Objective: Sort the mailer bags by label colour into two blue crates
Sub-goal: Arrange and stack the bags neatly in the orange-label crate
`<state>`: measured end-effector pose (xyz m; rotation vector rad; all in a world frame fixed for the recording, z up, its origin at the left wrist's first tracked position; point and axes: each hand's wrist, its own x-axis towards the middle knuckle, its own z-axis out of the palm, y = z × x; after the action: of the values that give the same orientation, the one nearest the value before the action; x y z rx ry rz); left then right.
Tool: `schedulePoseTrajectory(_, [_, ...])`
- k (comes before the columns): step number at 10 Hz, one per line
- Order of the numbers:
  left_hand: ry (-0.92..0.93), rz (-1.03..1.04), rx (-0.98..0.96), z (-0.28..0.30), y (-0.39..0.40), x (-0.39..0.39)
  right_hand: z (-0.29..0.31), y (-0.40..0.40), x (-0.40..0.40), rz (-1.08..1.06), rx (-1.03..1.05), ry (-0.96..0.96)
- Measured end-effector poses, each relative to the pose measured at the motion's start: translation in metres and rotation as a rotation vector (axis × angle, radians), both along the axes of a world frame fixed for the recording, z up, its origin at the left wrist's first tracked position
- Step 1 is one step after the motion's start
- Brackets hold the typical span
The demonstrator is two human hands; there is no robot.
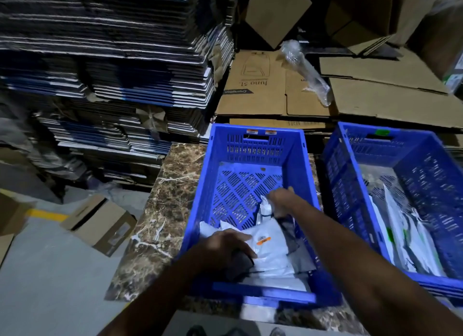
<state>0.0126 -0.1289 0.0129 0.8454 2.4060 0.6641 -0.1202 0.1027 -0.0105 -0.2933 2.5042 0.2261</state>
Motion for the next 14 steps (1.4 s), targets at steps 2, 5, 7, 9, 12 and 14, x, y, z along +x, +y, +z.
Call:
schedulePoseTrajectory(2, [-0.241, -0.078, 0.179, 0.002, 0.007, -0.008, 0.095, 0.002, 0.012, 0.06, -0.154, 0.568])
schedulePoseTrajectory(5, [0.036, -0.074, -0.094, 0.04, -0.036, -0.022, 0.079, 0.022, 0.101, -0.51, -0.879, 0.226])
schedulePoseTrajectory(7, [0.458, 0.342, -0.004, 0.041, -0.034, -0.036, 0.034, 0.002, 0.137, -0.37, -0.302, -0.177])
schedulePoseTrajectory(9, [0.044, -0.104, -0.234, -0.01, -0.001, -0.026, 0.043, 0.001, 0.135, -0.153, -0.209, 0.085])
schedulePoseTrajectory(12, [-0.13, 0.291, 0.362, 0.024, -0.026, -0.025, 0.067, 0.015, 0.125, -0.897, -1.238, 0.625])
schedulePoseTrajectory(14, [-0.506, 0.619, 0.924, 0.041, -0.019, -0.016, 0.061, -0.037, 0.142, -0.748, -1.549, 0.296])
